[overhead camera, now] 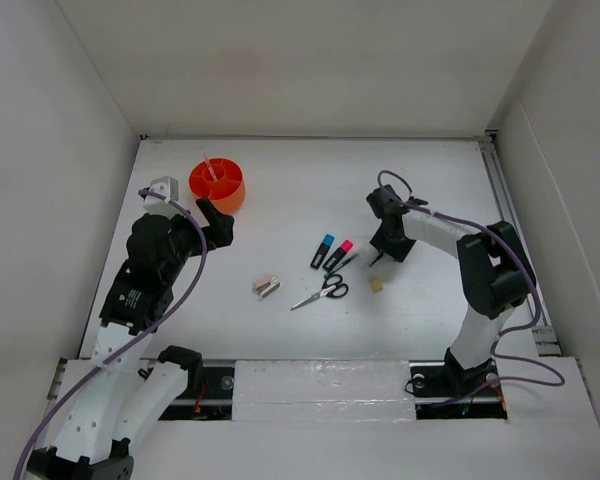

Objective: Sort the stationery into containers
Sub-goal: Pick up the pen from the center of the board.

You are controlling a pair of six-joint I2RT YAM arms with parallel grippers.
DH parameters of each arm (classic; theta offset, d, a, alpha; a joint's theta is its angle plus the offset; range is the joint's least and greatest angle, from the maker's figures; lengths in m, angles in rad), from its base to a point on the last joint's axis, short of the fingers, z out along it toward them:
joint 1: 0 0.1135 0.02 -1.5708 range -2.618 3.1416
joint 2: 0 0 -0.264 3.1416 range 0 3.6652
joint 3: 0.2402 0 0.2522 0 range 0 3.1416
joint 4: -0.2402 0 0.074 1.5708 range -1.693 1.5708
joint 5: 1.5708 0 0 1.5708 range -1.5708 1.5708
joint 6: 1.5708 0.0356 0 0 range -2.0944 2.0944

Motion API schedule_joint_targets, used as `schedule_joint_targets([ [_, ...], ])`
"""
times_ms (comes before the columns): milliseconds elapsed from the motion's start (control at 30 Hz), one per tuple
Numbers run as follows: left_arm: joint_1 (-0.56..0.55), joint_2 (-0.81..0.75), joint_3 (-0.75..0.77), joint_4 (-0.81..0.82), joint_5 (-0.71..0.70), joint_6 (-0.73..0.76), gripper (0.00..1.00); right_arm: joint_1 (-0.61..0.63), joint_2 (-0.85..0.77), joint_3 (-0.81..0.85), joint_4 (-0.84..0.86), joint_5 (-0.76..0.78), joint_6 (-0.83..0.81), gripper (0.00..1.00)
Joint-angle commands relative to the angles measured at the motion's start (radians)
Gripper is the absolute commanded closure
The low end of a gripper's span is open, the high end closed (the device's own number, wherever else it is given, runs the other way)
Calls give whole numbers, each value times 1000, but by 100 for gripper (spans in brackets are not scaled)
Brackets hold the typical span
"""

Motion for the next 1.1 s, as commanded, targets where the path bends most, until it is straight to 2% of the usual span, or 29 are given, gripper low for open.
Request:
schedule_joint_targets([
  [0, -2, -7, -3, 40, 2, 13, 0, -19, -17, -6, 37, -45, -24, 47],
  [33, -2, -16, -3, 40, 2, 13, 0, -19, -17, -6, 37, -45, -24, 57],
  [133, -2, -16, -3, 40, 2, 13, 0, -19, -8, 5, 24, -45, -34, 73],
  [200, -2, -26, -3, 40, 2, 13, 0, -19, 2, 5, 14, -45, -43, 80],
  [233, -2, -26, -3, 40, 2, 13, 0, -19, 2, 5, 14, -45, -43, 87],
  [300, -2, -49, -3, 40, -8, 13, 0, -19, 2, 5, 14, -45, -43, 89],
  [333, -2, -49, -3, 40, -8, 13, 0, -19, 2, 5, 14, -54, -43, 92],
  [367, -2, -49, -3, 40, -8, 13, 0, -30, 2, 14, 14, -54, -43, 100],
  [533, -2, -49, -3, 40, -8, 13, 0, -39, -9, 3, 35, -88, -64, 100],
  [633, -2, -24, -3, 40, 32, 24, 0, -39, -90, -35, 93, -97, -64, 100],
  [767, -2, -1, -14, 83, 164, 42, 0, -39, -234, -67, 187, -97, -64, 100],
  [900, -2, -1, -23, 138, 419, 77, 0, 10, -356, -77, 340, -151, -139, 100],
  [1000, -2, -1, -44, 183, 546, 87, 0, 108, -399, -31, 412, -220, -240, 100],
  [1033, -2, 11, -45, 194, 617, 87, 0, 140, -408, -31, 496, -258, -263, 100],
  [1067, -2, 11, -45, 194, 639, 87, 0, 210, -408, -17, 524, -258, -274, 100],
])
